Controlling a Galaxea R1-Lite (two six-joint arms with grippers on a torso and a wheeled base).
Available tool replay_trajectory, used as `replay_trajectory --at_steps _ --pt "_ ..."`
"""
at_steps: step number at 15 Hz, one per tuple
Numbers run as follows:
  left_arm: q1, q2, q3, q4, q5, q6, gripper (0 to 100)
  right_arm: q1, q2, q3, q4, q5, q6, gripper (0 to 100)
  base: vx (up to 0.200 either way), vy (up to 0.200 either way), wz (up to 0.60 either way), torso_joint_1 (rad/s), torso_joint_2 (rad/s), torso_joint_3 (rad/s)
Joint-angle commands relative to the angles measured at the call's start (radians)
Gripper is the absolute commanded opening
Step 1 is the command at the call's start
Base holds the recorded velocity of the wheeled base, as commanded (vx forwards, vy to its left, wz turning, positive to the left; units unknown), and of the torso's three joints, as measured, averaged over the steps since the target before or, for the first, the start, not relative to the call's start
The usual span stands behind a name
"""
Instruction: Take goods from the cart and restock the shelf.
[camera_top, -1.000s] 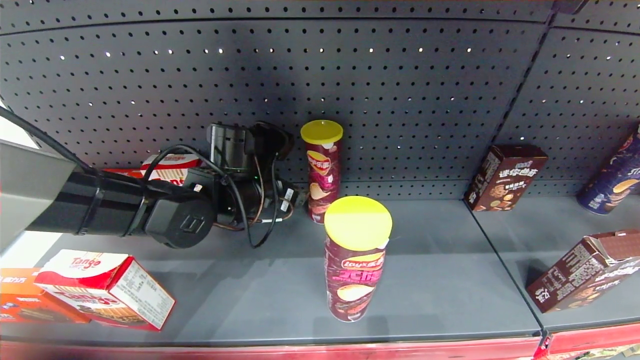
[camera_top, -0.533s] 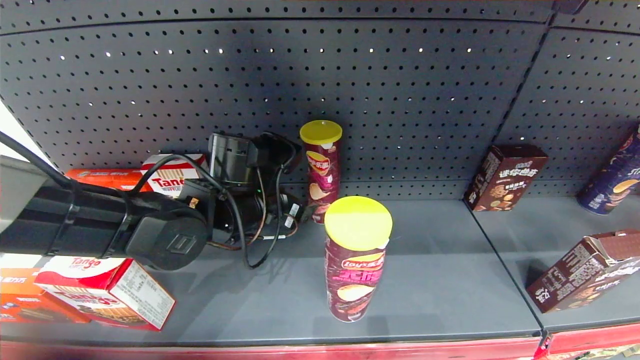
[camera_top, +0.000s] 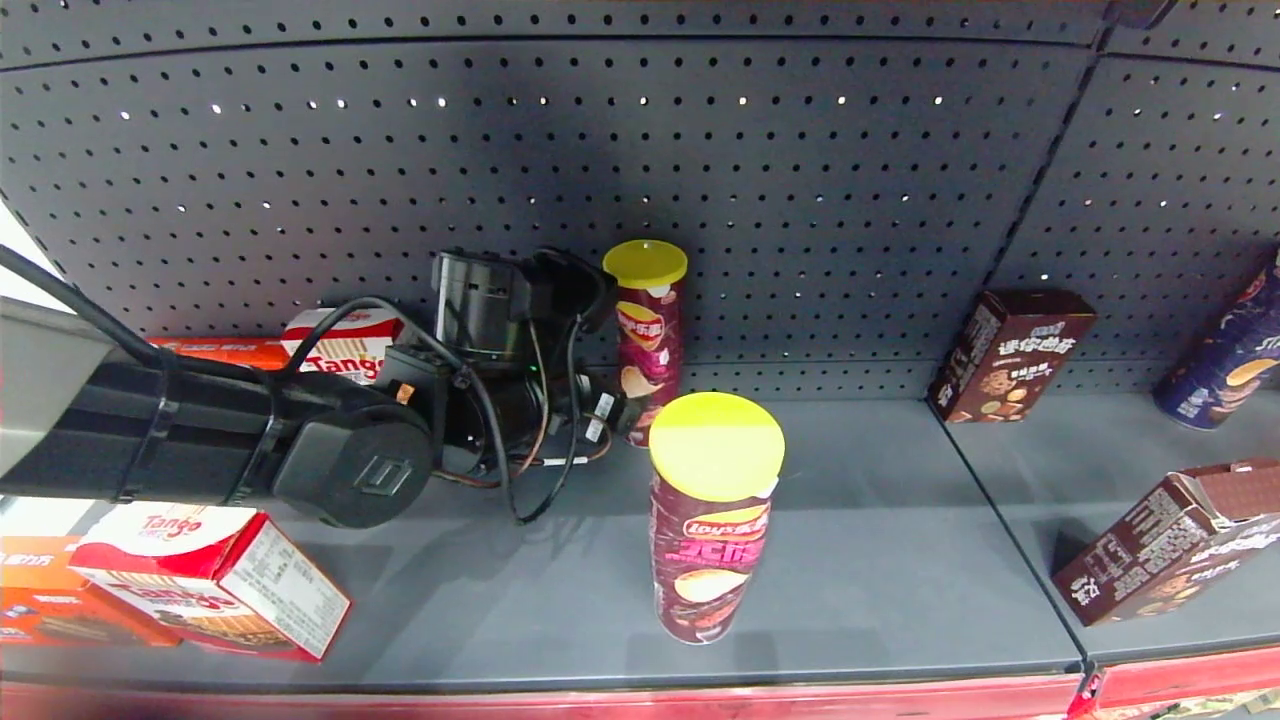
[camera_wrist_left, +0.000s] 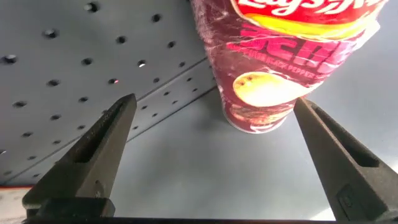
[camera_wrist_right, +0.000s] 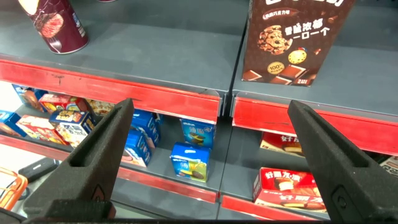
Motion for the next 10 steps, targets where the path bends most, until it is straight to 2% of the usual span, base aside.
replay_trajectory --at_steps 1,8,10 --pt "-0.004 0.018 -0.014 -0.001 0.001 0.000 100 0.001 0.001 0.000 0.000 0.000 0.000 100 0.000 0.000 0.00 0.000 0.00 0.000" --pt "-0.024 0.048 -0.056 -0.001 0.016 -0.005 100 0.001 0.001 0.000 0.000 0.000 0.000 100 0.000 0.000 0.00 0.000 0.00 0.000" --pt "-0.024 0.048 -0.058 -0.001 0.018 -0.016 100 0.001 0.001 0.000 0.000 0.000 0.000 100 0.000 0.000 0.00 0.000 0.00 0.000"
